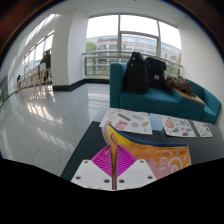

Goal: Fold towel

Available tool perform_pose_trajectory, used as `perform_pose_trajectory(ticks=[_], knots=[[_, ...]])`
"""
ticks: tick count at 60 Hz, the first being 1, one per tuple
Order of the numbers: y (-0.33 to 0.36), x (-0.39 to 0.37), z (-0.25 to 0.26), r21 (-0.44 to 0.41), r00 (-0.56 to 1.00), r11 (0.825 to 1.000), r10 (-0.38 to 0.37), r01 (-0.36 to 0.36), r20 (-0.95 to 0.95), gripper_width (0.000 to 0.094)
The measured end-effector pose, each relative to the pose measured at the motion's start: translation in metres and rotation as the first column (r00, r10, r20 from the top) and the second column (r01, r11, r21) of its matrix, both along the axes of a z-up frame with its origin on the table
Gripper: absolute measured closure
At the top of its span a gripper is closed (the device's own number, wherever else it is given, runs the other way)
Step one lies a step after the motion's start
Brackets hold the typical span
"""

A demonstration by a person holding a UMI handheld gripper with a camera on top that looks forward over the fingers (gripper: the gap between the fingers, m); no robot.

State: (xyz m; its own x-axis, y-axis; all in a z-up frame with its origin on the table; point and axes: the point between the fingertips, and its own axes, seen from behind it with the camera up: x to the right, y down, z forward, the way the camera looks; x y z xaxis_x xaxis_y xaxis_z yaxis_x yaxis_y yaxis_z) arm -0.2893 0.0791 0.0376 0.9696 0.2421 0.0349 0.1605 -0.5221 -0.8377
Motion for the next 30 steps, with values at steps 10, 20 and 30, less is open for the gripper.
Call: perform_pose_trajectory(ticks=[10, 20, 30], knots=[[0.002, 0.077, 0.058, 0.062, 0.997, 0.996, -0.053, 0.056, -0.055, 0.0904], [0.01, 0.193, 0.03, 0.036, 0.984, 0.983, -0.177, 0.178, -0.022, 0.0905], [0.008, 0.263, -0.032, -0.079, 0.965, 0.963, -0.252, 0.257, 0.073, 0.0483]])
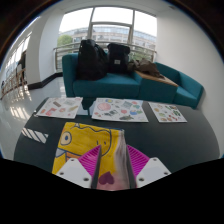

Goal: Fold towel

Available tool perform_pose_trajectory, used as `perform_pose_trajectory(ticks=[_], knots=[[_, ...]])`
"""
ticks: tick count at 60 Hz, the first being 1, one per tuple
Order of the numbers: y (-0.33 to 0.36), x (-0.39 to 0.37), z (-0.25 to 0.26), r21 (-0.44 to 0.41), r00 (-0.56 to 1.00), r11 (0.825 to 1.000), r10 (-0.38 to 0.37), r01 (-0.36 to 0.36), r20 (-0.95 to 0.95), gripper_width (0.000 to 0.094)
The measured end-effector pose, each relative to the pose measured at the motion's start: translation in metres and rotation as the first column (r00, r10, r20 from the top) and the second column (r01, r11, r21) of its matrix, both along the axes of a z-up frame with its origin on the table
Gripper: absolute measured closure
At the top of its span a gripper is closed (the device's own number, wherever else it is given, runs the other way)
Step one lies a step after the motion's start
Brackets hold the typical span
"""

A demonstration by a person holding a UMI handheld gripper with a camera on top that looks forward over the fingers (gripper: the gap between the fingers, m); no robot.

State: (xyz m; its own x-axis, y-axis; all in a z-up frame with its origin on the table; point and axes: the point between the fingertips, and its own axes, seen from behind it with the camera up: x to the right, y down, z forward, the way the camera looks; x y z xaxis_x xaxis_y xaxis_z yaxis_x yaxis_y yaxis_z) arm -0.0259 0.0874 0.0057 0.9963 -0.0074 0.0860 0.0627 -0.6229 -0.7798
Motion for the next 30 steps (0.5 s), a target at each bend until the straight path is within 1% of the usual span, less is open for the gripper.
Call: perform_pose_trajectory(ticks=[3, 6, 11, 16, 17, 22, 30], knots=[[0.0, 0.016, -0.002, -0.006, 1.0, 1.0, -0.016, 0.016, 0.01, 0.0358], [0.001, 0.029, 0.008, 0.029, 1.0, 0.999, -0.018, 0.018, -0.015, 0.026], [-0.016, 0.03, 0.053, 0.086, 0.997, 0.996, -0.008, 0.015, -0.076, 0.0144], [-0.035, 0.037, 0.105, 0.147, 0.993, 0.989, 0.017, 0.0, -0.119, 0.0101], [-0.037, 0.033, 0.107, 0.158, 0.992, 0.987, 0.018, 0.002, -0.126, 0.0095], [-0.068, 0.035, 0.149, 0.216, 0.988, 0.976, 0.047, -0.014, -0.145, 0.0091], [-0.136, 0.027, 0.18, 0.228, 0.982, 0.973, 0.075, -0.034, -0.174, 0.0091]])
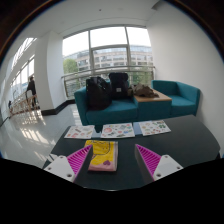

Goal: Fold towel

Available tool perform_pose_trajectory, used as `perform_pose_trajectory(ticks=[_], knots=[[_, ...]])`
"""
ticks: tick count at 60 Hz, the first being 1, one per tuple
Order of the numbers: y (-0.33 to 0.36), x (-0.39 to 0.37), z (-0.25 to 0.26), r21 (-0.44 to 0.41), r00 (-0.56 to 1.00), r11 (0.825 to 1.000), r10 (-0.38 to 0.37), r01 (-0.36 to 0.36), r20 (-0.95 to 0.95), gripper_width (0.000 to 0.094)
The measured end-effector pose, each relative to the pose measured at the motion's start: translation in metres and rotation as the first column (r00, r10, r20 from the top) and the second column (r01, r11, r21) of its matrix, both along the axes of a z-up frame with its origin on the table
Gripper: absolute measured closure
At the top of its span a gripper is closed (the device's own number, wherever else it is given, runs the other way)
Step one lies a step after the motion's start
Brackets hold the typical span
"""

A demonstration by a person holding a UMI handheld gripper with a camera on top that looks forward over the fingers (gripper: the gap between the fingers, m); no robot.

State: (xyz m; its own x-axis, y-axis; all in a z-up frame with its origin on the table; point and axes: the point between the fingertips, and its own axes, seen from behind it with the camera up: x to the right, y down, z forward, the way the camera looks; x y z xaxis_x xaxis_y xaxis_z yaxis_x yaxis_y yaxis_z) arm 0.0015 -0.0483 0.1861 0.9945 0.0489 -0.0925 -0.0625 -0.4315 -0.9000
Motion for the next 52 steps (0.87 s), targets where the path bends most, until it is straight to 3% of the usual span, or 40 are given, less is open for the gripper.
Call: perform_pose_trajectory(ticks=[26, 52], knots=[[-0.152, 0.011, 0.029, 0.08, 0.997, 0.997, -0.01, 0.003, 0.081, 0.0091], [-0.19, 0.007, 0.046, 0.113, 0.995, 0.994, -0.003, -0.008, 0.103, 0.0088]])
